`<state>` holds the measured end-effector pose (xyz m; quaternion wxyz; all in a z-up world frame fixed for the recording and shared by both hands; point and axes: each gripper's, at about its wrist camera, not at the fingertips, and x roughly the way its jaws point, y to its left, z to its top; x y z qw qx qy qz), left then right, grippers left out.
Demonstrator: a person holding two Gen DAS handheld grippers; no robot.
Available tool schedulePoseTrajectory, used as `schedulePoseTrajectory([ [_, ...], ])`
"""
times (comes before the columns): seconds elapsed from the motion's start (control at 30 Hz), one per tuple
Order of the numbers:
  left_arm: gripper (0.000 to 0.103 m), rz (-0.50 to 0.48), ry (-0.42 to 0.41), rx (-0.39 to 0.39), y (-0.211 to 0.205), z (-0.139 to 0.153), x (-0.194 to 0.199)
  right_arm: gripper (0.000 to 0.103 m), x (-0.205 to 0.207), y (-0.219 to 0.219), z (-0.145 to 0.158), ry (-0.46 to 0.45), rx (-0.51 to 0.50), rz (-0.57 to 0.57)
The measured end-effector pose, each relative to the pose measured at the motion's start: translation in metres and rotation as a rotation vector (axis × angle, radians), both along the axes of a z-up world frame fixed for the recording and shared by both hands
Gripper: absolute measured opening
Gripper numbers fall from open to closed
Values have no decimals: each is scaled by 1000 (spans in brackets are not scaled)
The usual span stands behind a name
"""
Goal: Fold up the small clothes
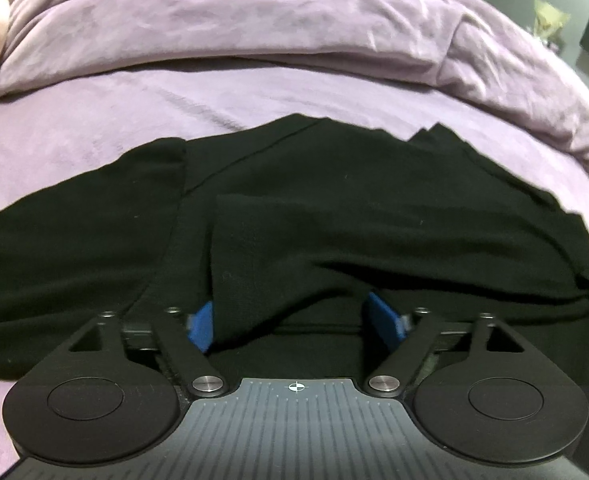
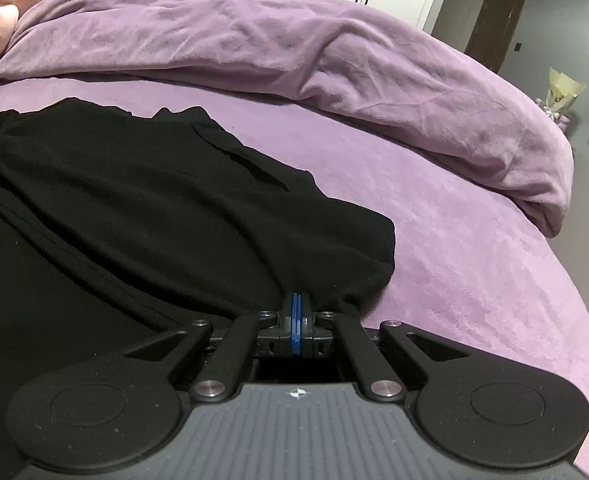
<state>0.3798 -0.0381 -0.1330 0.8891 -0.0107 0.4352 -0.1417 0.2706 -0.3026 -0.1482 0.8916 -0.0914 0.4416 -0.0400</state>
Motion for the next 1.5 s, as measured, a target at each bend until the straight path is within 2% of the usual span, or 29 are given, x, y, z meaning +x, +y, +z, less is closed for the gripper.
schedulePoseTrajectory([
  [0.03,96,20,8,10,1,-1,0,0,0,1,1,4,-5,-5],
  [0.07,99,49,28,9,4,-3,0,0,1,2,1,10,-7,-11],
  [0.2,94,125,64,-64,31,7,-10,2,-1,3,21,60,32,-76],
  [0.27,93,154,69,-133,59,17,-26,16,-18,-3,45,27,164,-121],
  [0.33,93,195,48,-199,92,23,-47,25,-43,-3,63,1,305,-123],
  [0.4,93,278,35,-232,134,28,-70,26,-67,3,73,-6,376,-115],
  [0.53,93,492,11,-171,219,35,-100,26,-104,22,78,18,436,-113],
  [0.63,90,649,18,-221,277,28,-109,26,-114,36,75,46,462,-124],
  [0.7,82,771,42,-320,315,16,-110,26,-115,45,74,66,483,-142],
  [0.77,67,861,45,-461,346,4,-109,26,-111,48,72,94,533,-168],
  [0.87,61,940,21,-587,372,-4,-105,26,-107,50,75,107,616,-188],
  [0.93,60,969,2,-657,385,-9,-100,26,-104,53,78,101,623,-193],
  [1.0,44,1010,-6,-714,396,-17,-99,26,-102,56,81,95,614,-193],
  [1.07,15,1044,0,-744,403,-24,-100,26,-101,58,81,93,607,-197],
  [1.1,9,1064,13,-748,406,-28,-101,26,-102,58,81,94,608,-201],
  [1.17,8,1062,10,-778,409,-33,-105,26,-103,56,79,100,611,-218],
  [1.2,8,1052,7,-761,409,-29,-107,26,-104,55,78,103,613,-225],
  [1.23,7,1031,-3,-718,407,-23,-109,26,-105,52,77,104,618,-232],
  [1.3,7,949,-48,-584,391,-1,-103,26,-108,47,77,103,630,-247],
  [1.43,6,660,-181,-404,319,57,-84,26,-115,36,77,87,643,-266],
  [1.47,6,565,-212,-375,290,72,-80,26,-116,34,76,84,651,-272],
  [1.5,6,428,-241,-354,252,88,-77,26,-118,31,74,87,664,-286],
])
